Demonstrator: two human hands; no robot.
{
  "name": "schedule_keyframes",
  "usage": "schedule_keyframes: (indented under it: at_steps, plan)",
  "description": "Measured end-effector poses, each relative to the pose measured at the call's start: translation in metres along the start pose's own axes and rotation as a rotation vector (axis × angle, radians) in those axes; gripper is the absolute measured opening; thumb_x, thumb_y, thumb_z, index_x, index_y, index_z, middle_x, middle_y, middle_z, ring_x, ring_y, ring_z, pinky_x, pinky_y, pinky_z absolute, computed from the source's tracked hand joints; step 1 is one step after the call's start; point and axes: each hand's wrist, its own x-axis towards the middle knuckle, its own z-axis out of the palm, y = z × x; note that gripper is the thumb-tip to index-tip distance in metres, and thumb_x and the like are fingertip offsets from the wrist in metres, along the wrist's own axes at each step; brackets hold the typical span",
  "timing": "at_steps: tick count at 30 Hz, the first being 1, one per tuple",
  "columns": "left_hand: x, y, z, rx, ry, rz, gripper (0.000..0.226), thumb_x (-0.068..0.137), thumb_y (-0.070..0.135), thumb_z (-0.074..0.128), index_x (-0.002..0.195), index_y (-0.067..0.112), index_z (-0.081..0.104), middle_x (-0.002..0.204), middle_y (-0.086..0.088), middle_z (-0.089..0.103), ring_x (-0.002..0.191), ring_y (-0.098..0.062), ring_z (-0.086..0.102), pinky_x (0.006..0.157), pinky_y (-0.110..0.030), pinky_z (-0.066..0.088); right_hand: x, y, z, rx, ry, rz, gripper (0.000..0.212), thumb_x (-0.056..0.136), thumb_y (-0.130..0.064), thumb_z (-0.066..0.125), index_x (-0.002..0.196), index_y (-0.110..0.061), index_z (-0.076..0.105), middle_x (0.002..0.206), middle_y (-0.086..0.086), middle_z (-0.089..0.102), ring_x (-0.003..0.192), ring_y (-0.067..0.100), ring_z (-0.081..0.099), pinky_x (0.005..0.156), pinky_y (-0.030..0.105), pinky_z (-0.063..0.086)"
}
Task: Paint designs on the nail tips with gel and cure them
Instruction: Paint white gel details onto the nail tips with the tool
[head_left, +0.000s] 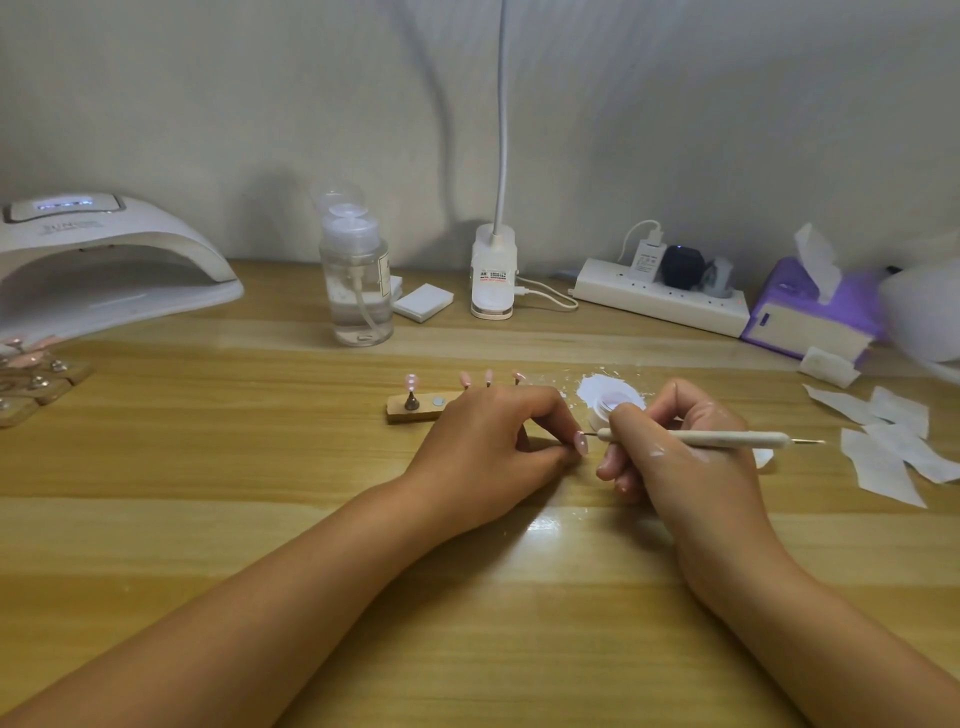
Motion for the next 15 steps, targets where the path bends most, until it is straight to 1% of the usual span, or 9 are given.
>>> schedule_keyframes:
  at_steps: [3, 6, 10, 13, 15]
  plan:
    - [0.0, 0.0005, 0.0, -0.002, -0.004, -0.001, 0.018, 0.083, 0.018, 0.074, 0.079, 0.033, 0.065, 0.058, 0.048, 0.048, 0.058, 0.003, 0.051, 0.077, 0.013, 0.005, -0.0004, -0.0011, 0.0001, 0.016, 0.016, -0.003, 0.035, 0.083, -0.006, 0.063, 0.055, -0.022, 0.048, 0.051, 0.011, 0.063, 0.039, 0.011, 0.049, 0.04, 0.019, 0.039]
    - [0.0001, 0.0, -0.0001, -0.003, -0.011, -0.004, 0.014, 0.084, 0.019, 0.073, 0.081, 0.031, 0.067, 0.059, 0.048, 0.049, 0.057, 0.003, 0.051, 0.079, 0.013, 0.004, -0.0011, -0.0029, -0.0003, 0.056, 0.053, -0.004, 0.032, 0.083, -0.006, 0.06, 0.059, -0.018, 0.043, 0.045, 0.009, 0.059, 0.036, 0.009, 0.043, 0.038, 0.016, 0.036]
    - [0.0004, -0.0004, 0.0, -0.004, -0.015, -0.004, 0.012, 0.084, 0.019, 0.073, 0.082, 0.03, 0.068, 0.059, 0.048, 0.049, 0.059, 0.003, 0.051, 0.077, 0.014, 0.005, -0.0014, -0.0034, 0.0005, 0.035, 0.067, -0.009, 0.035, 0.081, -0.002, 0.058, 0.055, -0.018, 0.039, 0.04, 0.007, 0.053, 0.033, 0.008, 0.037, 0.035, 0.014, 0.031]
    - [0.0006, -0.0003, -0.0001, -0.003, -0.011, -0.001, 0.011, 0.083, 0.019, 0.073, 0.083, 0.028, 0.069, 0.059, 0.048, 0.049, 0.058, 0.003, 0.052, 0.078, 0.013, 0.005, -0.0011, -0.002, 0.0009, 0.009, 0.062, -0.012, 0.039, 0.081, -0.003, 0.06, 0.052, -0.02, 0.039, 0.041, 0.009, 0.055, 0.034, 0.008, 0.039, 0.036, 0.014, 0.031]
    - [0.0007, -0.0004, 0.0, -0.005, -0.007, -0.001, 0.013, 0.084, 0.019, 0.073, 0.082, 0.03, 0.068, 0.059, 0.048, 0.049, 0.058, 0.003, 0.051, 0.078, 0.013, 0.005, -0.0009, -0.0008, 0.0007, -0.011, 0.045, -0.009, 0.039, 0.081, -0.005, 0.062, 0.051, -0.021, 0.042, 0.043, 0.01, 0.058, 0.036, 0.009, 0.042, 0.037, 0.015, 0.033]
